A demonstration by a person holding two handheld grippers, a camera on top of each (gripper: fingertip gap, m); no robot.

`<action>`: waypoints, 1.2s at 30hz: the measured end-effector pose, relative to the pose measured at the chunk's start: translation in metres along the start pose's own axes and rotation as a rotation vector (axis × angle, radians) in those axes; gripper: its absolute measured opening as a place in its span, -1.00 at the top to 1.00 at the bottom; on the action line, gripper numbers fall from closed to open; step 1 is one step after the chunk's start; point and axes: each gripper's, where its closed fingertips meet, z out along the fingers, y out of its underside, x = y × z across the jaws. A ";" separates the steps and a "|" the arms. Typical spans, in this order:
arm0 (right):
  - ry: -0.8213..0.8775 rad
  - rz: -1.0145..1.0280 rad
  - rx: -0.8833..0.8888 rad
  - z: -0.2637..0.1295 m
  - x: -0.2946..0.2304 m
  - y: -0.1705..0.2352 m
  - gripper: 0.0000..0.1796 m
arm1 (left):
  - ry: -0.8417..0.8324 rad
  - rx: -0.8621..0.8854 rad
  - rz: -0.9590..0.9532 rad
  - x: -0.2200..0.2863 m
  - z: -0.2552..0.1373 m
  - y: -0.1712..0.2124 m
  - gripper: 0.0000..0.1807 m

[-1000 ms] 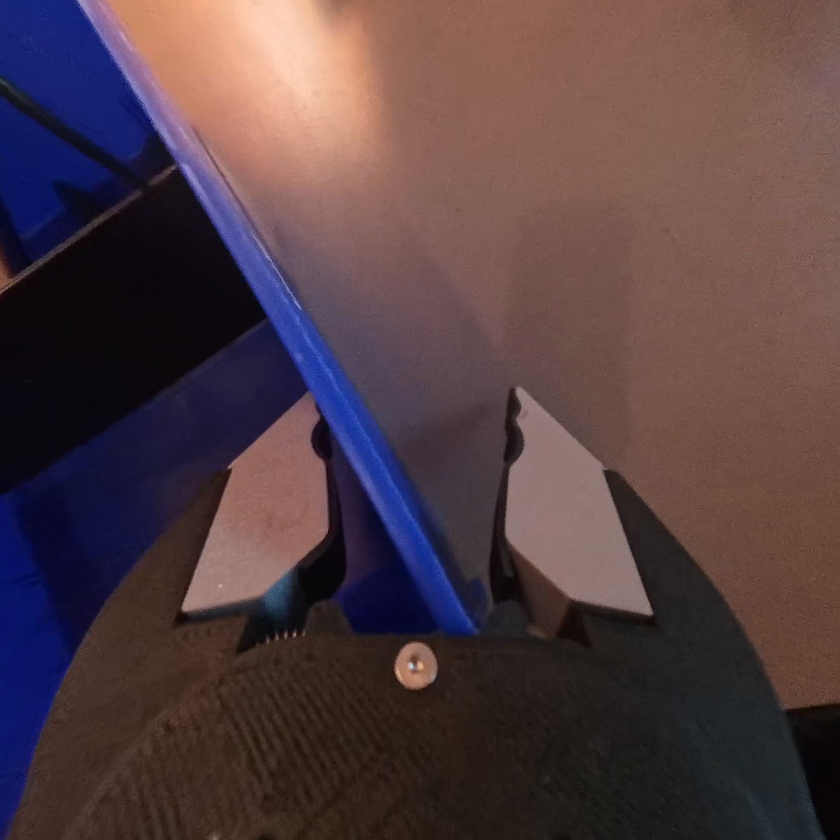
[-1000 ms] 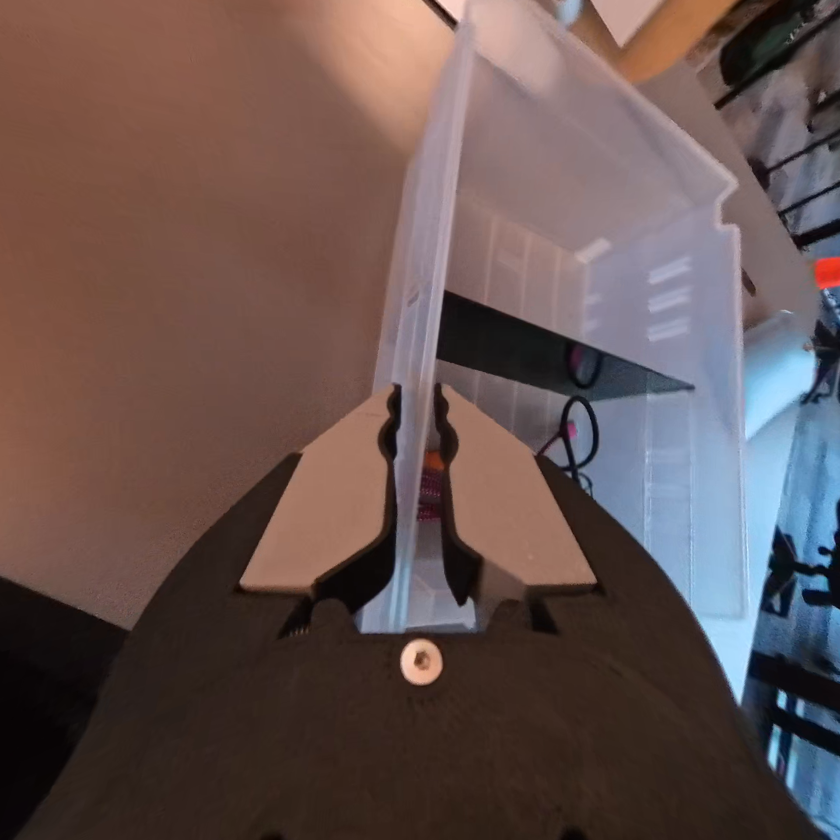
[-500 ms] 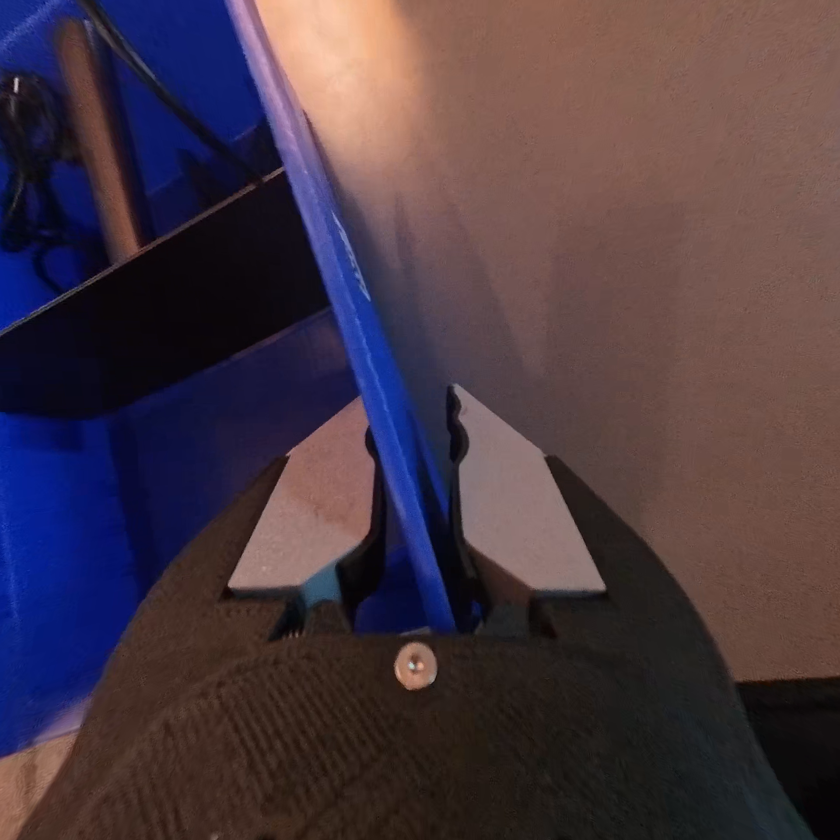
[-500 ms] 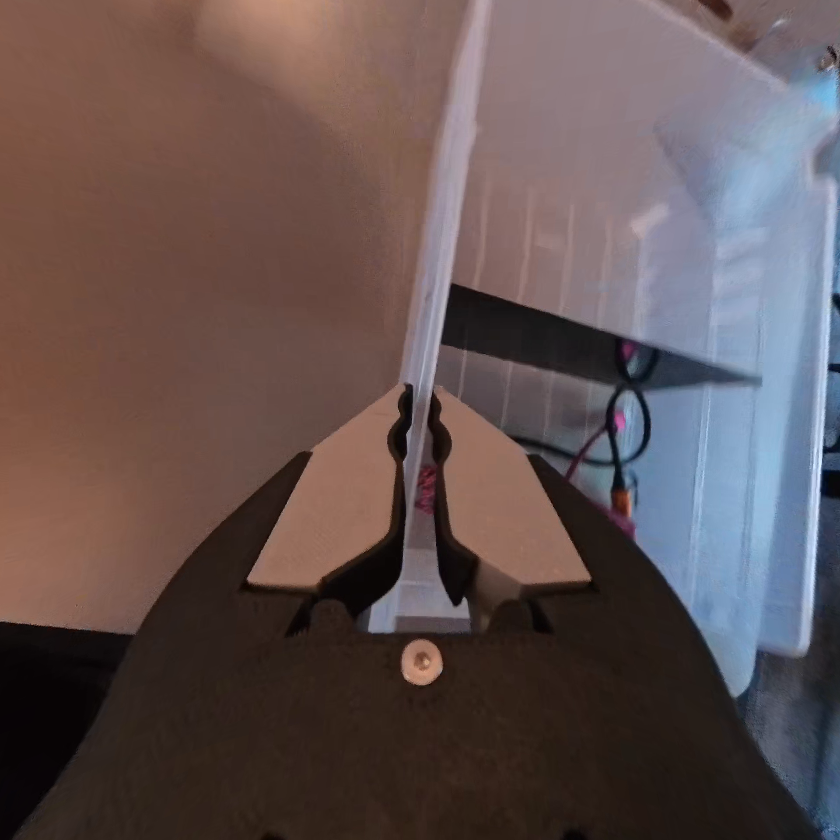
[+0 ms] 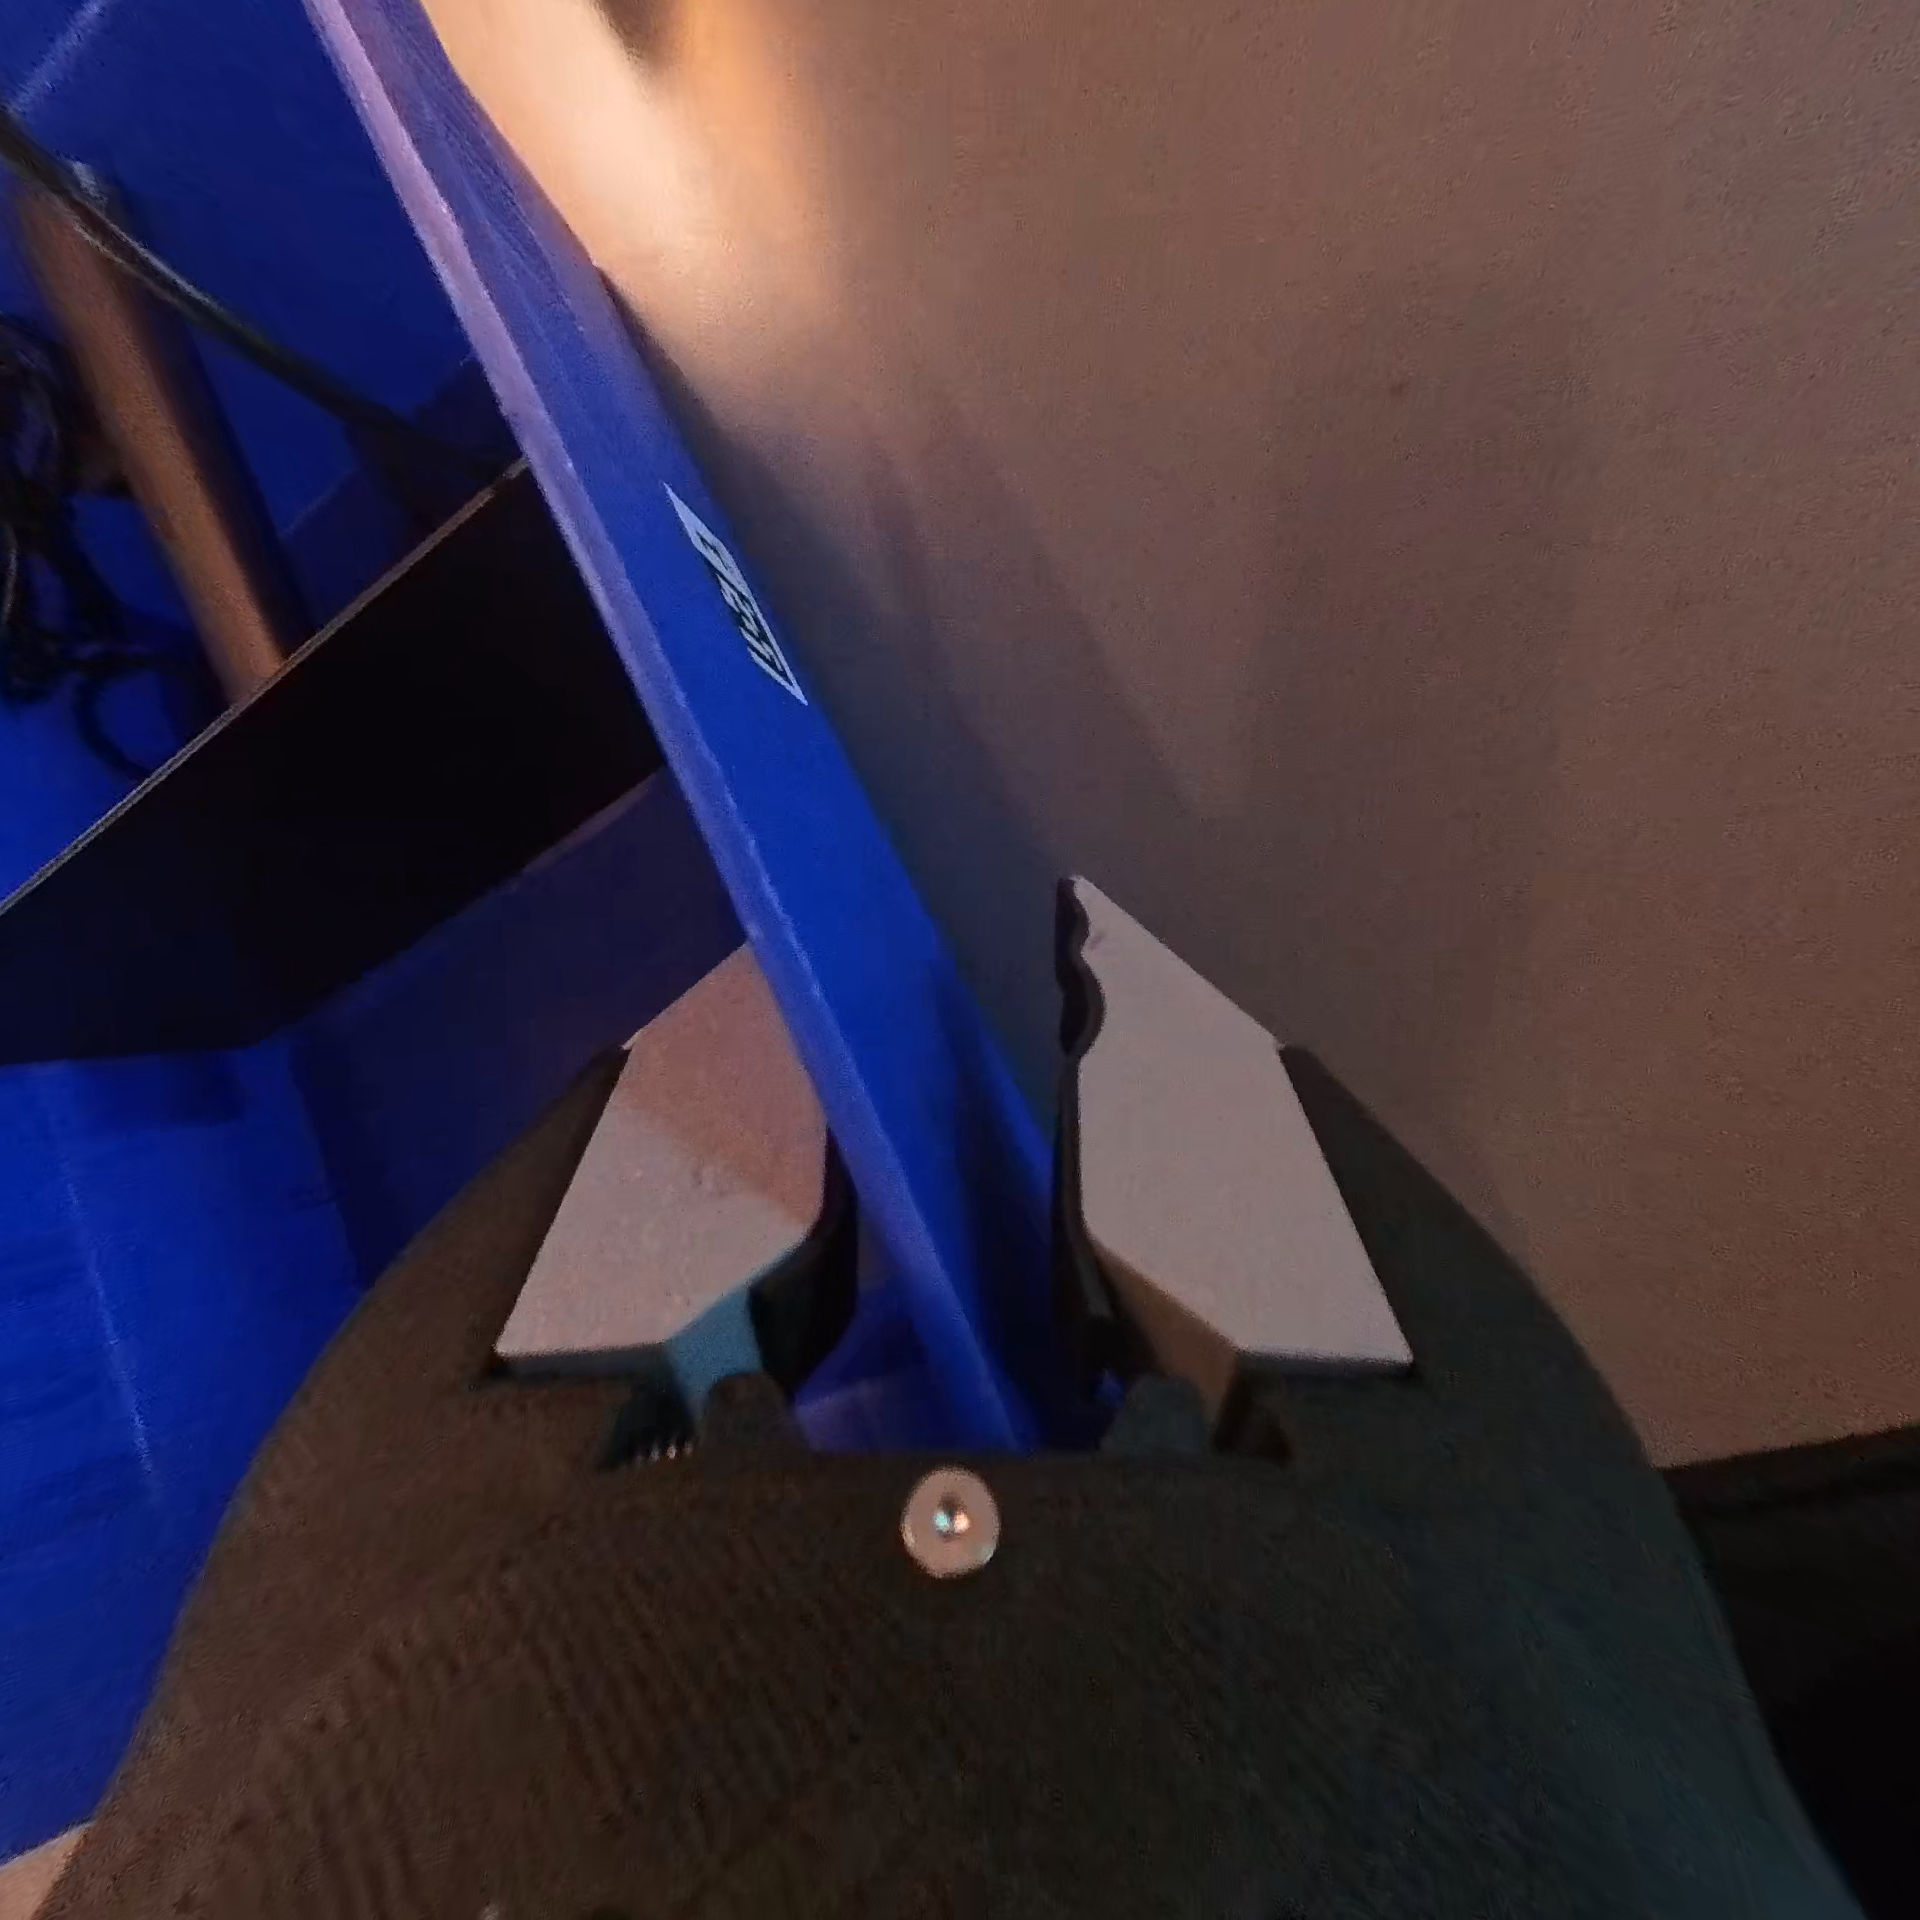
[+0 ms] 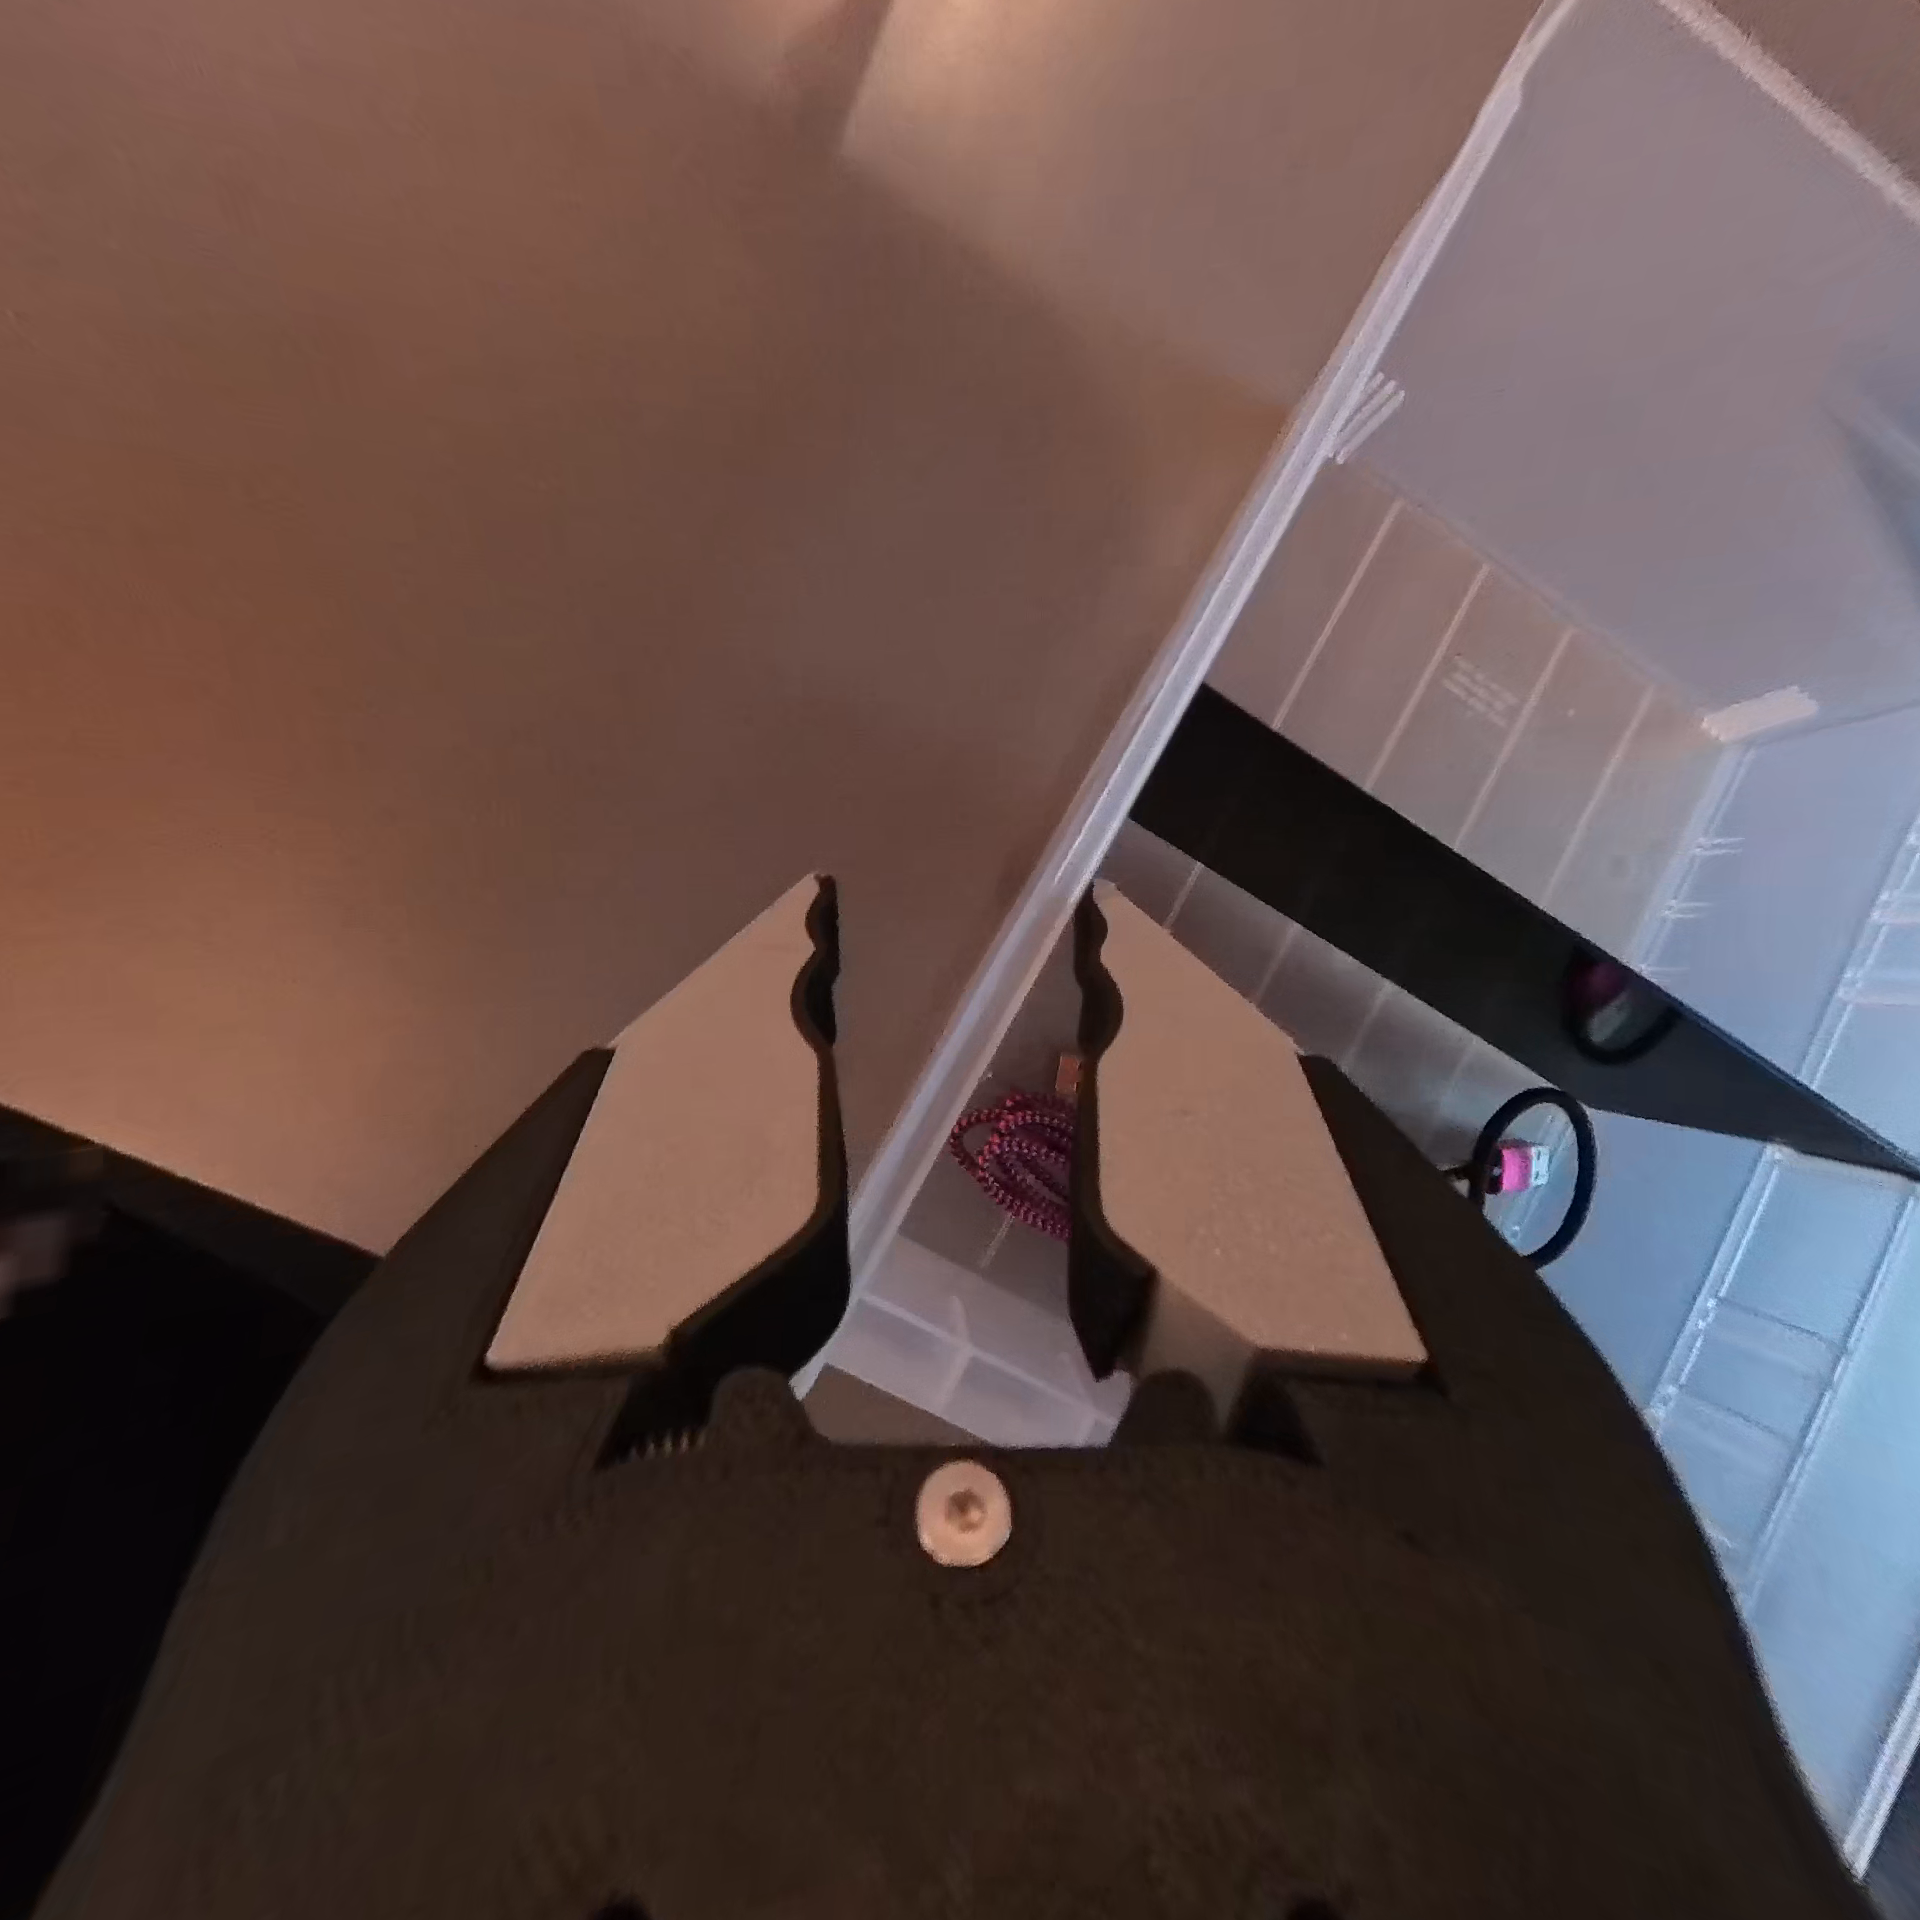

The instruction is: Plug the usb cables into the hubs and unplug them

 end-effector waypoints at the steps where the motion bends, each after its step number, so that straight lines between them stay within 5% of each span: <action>1: -0.003 -0.005 -0.001 0.000 -0.001 0.000 0.52 | 0.002 0.001 0.002 0.001 0.000 -0.001 0.59; 36: -0.030 -0.101 0.045 0.013 -0.036 -0.021 0.51 | 0.040 0.001 0.080 0.039 -0.002 -0.018 0.49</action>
